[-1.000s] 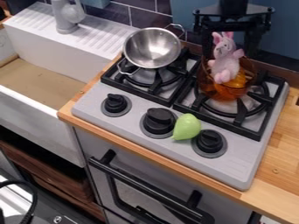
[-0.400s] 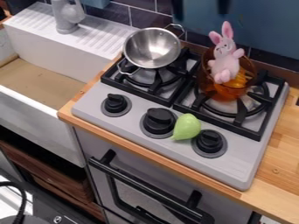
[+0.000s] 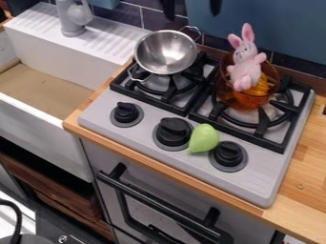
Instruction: Take the rabbit out of the silver container and put on the right burner
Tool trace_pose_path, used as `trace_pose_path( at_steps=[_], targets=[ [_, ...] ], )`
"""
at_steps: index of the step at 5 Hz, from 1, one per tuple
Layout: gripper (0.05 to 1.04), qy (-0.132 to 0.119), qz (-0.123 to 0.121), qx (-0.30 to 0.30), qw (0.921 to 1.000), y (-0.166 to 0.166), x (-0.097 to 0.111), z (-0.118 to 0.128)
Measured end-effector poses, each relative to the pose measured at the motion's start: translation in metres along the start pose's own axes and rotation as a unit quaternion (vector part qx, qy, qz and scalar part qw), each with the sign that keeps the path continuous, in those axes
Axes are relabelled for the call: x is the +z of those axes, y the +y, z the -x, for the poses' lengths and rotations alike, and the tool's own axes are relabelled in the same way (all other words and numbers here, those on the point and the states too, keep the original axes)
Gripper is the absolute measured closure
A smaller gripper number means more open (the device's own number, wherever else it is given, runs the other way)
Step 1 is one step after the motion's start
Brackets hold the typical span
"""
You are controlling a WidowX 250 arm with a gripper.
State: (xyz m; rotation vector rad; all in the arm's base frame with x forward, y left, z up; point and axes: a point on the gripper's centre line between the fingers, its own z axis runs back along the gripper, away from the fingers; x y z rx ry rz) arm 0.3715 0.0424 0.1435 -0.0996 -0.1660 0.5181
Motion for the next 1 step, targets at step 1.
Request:
trace_pose_path(
  at_steps=[1],
  targets=[
    [0.083,0.007,0.010,0.006,0.9999,0.0162,0.0021,-0.0049]
  ],
)
